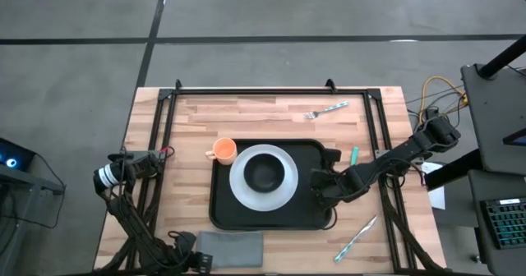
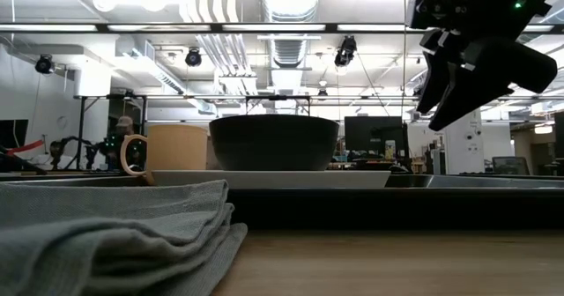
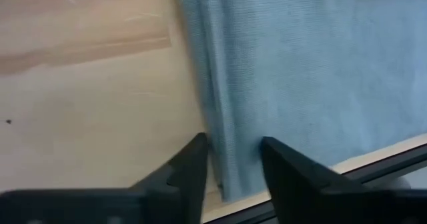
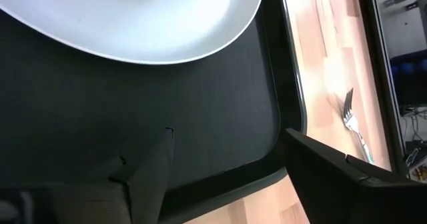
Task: Set up tray
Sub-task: Put the gray napkin to the right of the white plate on the black serving tray
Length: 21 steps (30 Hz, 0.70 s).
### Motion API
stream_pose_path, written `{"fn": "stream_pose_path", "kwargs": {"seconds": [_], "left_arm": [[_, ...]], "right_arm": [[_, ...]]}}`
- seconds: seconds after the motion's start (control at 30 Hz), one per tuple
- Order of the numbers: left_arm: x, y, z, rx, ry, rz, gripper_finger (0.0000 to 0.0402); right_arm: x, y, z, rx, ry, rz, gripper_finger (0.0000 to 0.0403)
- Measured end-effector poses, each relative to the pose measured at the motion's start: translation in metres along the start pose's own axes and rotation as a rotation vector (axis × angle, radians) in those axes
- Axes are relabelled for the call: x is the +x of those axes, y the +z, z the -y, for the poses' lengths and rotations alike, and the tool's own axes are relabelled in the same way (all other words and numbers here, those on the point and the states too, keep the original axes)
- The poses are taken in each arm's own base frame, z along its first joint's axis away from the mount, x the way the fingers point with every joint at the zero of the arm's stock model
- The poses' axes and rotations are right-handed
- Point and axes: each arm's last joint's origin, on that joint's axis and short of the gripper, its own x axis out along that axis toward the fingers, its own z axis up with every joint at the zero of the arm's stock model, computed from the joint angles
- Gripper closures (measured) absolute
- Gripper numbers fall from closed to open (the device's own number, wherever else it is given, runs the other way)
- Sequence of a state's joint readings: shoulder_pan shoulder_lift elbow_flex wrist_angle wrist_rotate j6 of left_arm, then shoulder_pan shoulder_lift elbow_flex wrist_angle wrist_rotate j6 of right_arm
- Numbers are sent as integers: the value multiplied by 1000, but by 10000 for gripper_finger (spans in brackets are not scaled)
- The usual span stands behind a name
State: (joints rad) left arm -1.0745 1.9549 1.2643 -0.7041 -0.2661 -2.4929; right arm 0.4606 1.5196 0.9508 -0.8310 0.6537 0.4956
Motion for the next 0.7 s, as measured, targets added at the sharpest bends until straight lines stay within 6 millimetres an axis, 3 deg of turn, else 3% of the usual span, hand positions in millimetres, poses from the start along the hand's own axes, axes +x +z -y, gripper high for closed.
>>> {"fn": "stream_pose_path", "kwargs": {"seconds": [0.17,0.5,0.7], "left_arm": [[2,1,3,16,-24,6,389],[-10,0,17,53,-71,80,400],[-52,0,33,104,-18,132,401]], "right_arm": [[-3,4,0,7,6,11,143],[-6,8,1,1,11,22,148],[-6,8,1,1,11,21,154]]}}
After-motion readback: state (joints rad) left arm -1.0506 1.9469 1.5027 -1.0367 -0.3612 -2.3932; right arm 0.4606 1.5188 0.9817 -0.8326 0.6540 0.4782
